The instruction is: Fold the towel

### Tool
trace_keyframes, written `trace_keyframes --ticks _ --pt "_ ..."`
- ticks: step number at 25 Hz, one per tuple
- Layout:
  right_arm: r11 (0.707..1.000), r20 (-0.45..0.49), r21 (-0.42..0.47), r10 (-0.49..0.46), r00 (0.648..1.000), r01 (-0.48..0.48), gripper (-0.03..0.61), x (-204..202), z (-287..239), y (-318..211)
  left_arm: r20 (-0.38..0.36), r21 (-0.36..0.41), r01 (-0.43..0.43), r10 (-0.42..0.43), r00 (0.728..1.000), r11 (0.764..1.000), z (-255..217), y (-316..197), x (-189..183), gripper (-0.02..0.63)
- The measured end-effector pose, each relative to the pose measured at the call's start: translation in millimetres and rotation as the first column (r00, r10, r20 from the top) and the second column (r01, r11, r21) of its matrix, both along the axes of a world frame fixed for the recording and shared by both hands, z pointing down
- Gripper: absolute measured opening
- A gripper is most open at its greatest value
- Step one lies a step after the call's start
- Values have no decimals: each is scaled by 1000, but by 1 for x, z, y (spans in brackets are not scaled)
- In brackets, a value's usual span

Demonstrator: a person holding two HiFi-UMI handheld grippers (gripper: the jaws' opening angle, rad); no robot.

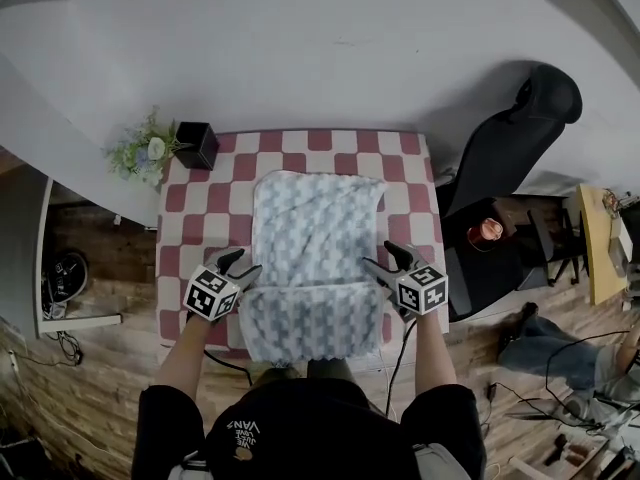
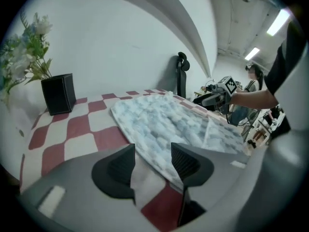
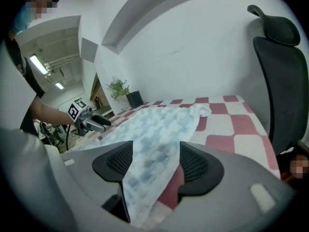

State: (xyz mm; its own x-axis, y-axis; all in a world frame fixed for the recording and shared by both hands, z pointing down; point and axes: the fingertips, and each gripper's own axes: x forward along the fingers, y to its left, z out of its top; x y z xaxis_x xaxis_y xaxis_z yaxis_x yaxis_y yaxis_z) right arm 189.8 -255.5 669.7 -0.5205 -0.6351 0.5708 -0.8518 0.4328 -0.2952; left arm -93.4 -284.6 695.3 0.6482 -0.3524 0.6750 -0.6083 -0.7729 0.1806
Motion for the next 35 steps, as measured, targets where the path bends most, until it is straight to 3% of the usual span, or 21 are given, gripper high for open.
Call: trace_keyframes --ticks 7,11,13,15,17,18,21,22,28,35 --pt "998 13 -64 -11 1000 12 302 -19 21 59 -61 -86 -100 95 994 991 6 59 -3 264" --pt "994 4 -109 0 1000 0 289 -25 35 82 -54 -118 -153 148 988 981 11 83 -3 268" --pt "994 -24 -109 19 1000 -22 255 -25 41 89 -24 -138 -171 170 985 976 19 92 -3 267" --pt "996 -55 -77 47 997 -51 166 -23 39 92 2 -141 -179 181 983 974 25 97 -1 265" --pt "997 -74 -33 67 995 -70 98 -23 33 95 10 -125 -177 180 984 976 26 99 1 244" --pt "997 -80 -10 77 994 -78 66 -24 28 96 7 -113 -173 175 985 978 25 100 2 201" --pt "992 -79 54 114 990 -110 43 -27 12 102 -18 -62 -153 152 988 986 16 100 3 68" --pt "990 -73 72 128 989 -123 41 -28 6 105 -27 -41 -144 142 989 989 12 100 1 56" --pt "965 -40 170 211 977 -201 35 -35 -33 133 -101 80 -106 114 988 991 -24 106 -10 32" --pt "920 20 263 295 955 -290 29 -37 -78 175 -245 186 -54 99 964 981 -83 130 -14 25"
